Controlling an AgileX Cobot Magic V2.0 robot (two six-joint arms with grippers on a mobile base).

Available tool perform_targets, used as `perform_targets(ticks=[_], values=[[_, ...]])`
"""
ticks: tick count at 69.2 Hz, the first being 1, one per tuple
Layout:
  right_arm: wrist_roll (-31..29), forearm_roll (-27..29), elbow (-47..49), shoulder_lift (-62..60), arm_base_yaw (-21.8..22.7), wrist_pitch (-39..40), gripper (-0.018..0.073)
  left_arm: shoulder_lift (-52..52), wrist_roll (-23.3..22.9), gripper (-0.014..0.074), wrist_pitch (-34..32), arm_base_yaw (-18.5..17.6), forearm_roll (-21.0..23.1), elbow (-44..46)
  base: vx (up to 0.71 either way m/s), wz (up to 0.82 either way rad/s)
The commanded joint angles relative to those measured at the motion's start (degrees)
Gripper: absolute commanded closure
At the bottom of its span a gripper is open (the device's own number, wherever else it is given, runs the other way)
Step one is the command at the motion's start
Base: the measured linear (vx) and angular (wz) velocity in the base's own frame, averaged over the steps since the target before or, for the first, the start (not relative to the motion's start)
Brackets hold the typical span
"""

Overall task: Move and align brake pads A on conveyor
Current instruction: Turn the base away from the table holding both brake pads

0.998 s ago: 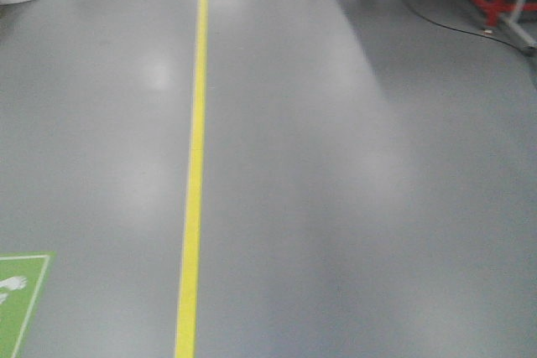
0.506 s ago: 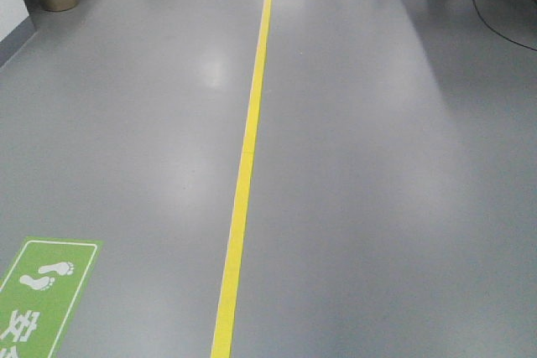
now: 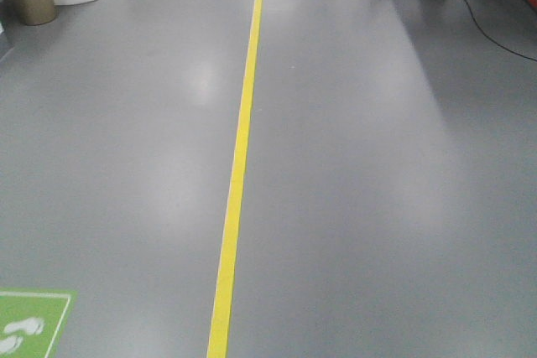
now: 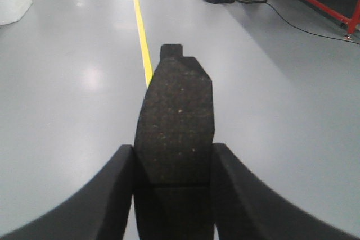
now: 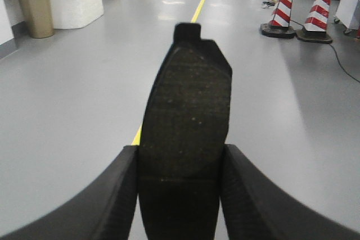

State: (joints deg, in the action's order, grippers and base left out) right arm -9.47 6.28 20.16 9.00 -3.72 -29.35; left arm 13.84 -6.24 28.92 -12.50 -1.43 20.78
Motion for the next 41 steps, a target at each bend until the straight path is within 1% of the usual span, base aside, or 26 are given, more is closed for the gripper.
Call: perform_targets(ticks=[1,20,41], values=[[-0.2,0.0,1.9,0.5,0.1,5.2,0.0567,0.5,-0.2,0.0603,-5.6,-0.3,0.1,1.6,0.51,-0.18],[-0.2,0.0,1.9,0.5,0.1,5.2,0.0567,0.5,-0.2,0.0603,-5.6,-0.3,0.1,1.6,0.56,-0.13],[-0.2,0.0,1.9,0.5,0.1,5.2,0.0567,0.5,-0.2,0.0603,-5.6,-0.3,0.1,1.6,0.63,-0.05]])
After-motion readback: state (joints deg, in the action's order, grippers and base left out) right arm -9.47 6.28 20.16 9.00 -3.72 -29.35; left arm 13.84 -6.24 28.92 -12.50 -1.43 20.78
